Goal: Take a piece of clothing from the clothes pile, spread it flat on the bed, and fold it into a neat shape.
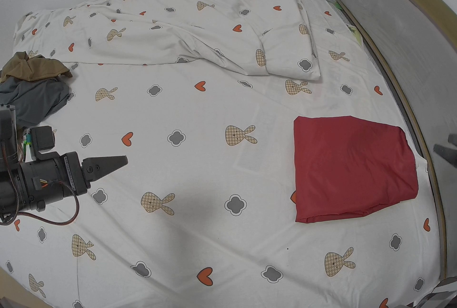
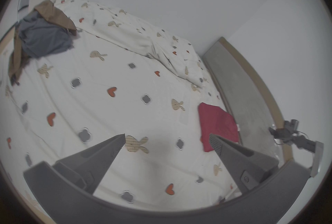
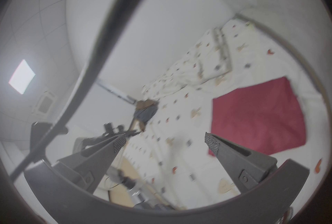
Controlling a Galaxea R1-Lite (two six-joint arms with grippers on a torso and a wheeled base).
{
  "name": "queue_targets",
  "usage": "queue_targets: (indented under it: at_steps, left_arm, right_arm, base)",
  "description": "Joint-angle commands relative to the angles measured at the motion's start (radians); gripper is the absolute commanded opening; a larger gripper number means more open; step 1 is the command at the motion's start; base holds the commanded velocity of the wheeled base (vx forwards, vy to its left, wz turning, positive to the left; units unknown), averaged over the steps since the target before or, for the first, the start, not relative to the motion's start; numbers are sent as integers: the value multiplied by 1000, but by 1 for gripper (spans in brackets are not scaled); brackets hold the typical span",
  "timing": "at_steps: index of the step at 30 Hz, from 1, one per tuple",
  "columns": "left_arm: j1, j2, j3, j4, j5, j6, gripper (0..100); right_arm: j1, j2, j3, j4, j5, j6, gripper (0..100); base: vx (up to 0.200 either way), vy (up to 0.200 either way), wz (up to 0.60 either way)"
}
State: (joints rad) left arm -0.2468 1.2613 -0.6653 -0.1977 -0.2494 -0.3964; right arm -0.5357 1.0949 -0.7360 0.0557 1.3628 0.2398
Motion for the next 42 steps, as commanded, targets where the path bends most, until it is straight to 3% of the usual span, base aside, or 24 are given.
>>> queue_targets:
  at_steps: [1, 2, 3, 4, 5, 6, 7, 8, 9, 11, 12, 15, 20, 25, 27, 30, 34, 36, 39, 40, 42]
  left_arm:
    - [9, -76, -31, 193, 226, 192, 100]
    - [9, -76, -31, 193, 226, 192, 100]
    - [0, -95, -23, 259, 367, 292, 100]
    - [-3, -102, -22, 262, 383, 300, 100]
    - [-22, -135, -16, 267, 421, 307, 100]
    - [-29, -163, -17, 273, 423, 306, 100]
    - [-31, -186, -17, 276, 423, 306, 100]
    - [-31, -194, -17, 277, 424, 306, 100]
    - [-29, -240, -16, 307, 438, 306, 100]
    - [-29, -278, -17, 348, 463, 306, 100]
    - [-29, -313, -17, 394, 501, 307, 100]
    - [-29, -404, -7, 475, 556, 295, 100]
    - [-22, -530, 55, 563, 556, 209, 100]
    - [175, -579, 125, 623, 559, 152, 100]
    - [236, -619, 165, 623, 559, 152, 100]
    - [262, -694, 224, 620, 558, 156, 100]
    - [261, -813, 273, 620, 556, 162, 100]
    - [262, -858, 288, 621, 556, 163, 100]
    - [262, -931, 320, 623, 556, 168, 100]
    - [262, -956, 328, 624, 556, 169, 100]
    - [262, -1010, 346, 624, 556, 171, 100]
  right_arm:
    - [257, -375, 204, 58, -13, 81, 100]
    - [257, -375, 204, 58, -13, 81, 100]
    - [253, -395, 204, 55, -100, 81, 100]
    - [253, -395, 204, 55, -122, 79, 100]
    - [267, -403, 210, 52, -272, 69, 100]
    - [286, -415, 216, 53, -376, 56, 100]
    - [312, -432, 225, 53, -468, 36, 100]
    - [321, -437, 228, 53, -496, 27, 100]
    - [393, -477, 253, 53, -682, -51, 100]
    - [427, -501, 268, 53, -837, -120, 100]
    - [456, -521, 280, 52, -970, -186, 100]
    - [476, -579, 310, 45, -1165, -292, 100]
    - [453, -736, 389, 47, -1191, -313, 100]
    - [324, -828, 533, -19, -1199, -356, 100]
    - [329, -911, 592, -25, -1142, -353, 100]
    - [355, -998, 655, -2, -1019, -359, 100]
    - [353, -1000, 687, -8, -992, -361, 100]
    - [352, -1000, 693, -11, -1001, -387, 100]
    - [315, -998, 701, -36, -1096, -474, 100]
    - [293, -1006, 707, -47, -1133, -455, 100]
    - [229, -1060, 711, -54, -1196, -333, 100]
  base:
    - [0, 0, 0]
    - [0, 0, 0]
    - [0, 0, 0]
    - [0, 0, 0]
    - [0, 0, 0]
    - [0, 0, 0]
    - [0, 0, 0]
    - [0, 0, 0]
    - [0, 0, 0]
    - [0, 0, 0]
    - [0, 0, 0]
    - [0, 0, 0]
    - [0, 0, 0]
    - [0, 0, 0]
    - [0, 0, 0]
    - [0, 0, 0]
    - [0, 0, 0]
    - [0, 0, 0]
    - [0, 0, 0]
    - [0, 0, 0]
    - [0, 0, 0]
